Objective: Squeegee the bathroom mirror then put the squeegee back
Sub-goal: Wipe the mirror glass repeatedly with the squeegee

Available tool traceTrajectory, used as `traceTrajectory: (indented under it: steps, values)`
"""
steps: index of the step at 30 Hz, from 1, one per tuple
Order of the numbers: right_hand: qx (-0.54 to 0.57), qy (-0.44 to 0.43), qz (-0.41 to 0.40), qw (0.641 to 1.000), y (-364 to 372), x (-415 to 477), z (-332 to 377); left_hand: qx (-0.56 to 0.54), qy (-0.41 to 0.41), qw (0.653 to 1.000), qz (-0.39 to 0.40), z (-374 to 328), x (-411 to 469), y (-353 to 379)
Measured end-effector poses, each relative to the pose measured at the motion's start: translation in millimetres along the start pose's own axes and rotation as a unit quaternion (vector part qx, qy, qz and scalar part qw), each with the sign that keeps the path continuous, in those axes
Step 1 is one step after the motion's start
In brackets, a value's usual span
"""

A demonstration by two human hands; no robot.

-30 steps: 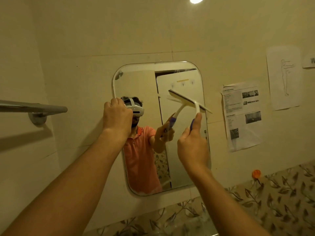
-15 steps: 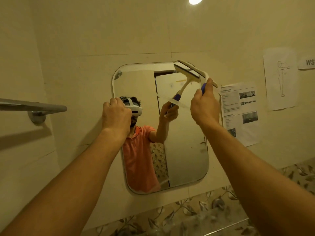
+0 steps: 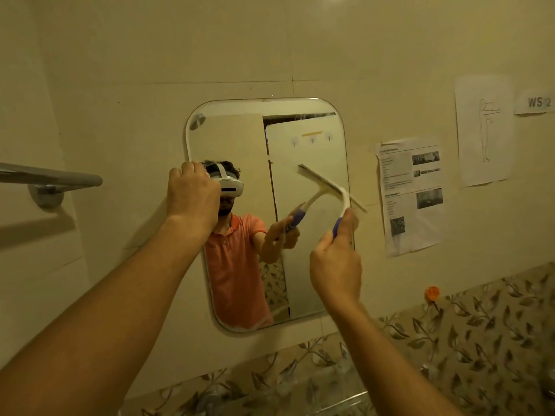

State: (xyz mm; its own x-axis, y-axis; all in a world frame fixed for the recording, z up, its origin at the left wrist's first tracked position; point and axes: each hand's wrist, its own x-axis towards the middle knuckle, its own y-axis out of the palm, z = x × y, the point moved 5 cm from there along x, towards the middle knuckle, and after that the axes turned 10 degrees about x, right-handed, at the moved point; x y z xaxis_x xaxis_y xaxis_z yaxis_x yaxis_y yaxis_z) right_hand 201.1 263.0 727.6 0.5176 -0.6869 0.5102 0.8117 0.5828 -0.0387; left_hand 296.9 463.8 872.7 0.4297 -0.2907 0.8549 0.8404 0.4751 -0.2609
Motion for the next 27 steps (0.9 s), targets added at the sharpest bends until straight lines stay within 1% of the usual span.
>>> traceTrajectory:
  steps: [3,5,10,13,16,20,27]
  values:
    - [0.009,0.006,0.018,1.0,5,-18,-4,0.0,-0.007,1.0,0.004,3,-1,0]
    - [0.035,0.008,0.015,0.999,-2,-15,3,-0.005,-0.005,1.0,0.011,3,-1,-1]
    - [0.096,-0.063,-0.024,0.993,-24,26,66,-0.013,-0.003,1.0,0.017,5,-3,-2]
    - [0.081,-0.081,-0.026,0.993,-20,59,105,-0.008,-0.003,1.0,0.019,5,-4,-3]
    - [0.046,-0.08,-0.01,0.996,-9,76,124,-0.005,0.001,1.0,0.022,3,-4,-2]
    - [0.007,-0.082,-0.004,0.997,11,66,117,0.001,0.0,1.0,0.017,5,-5,-1]
    - [0.008,-0.084,0.013,0.996,38,9,76,0.006,0.011,1.0,0.017,6,-5,-4]
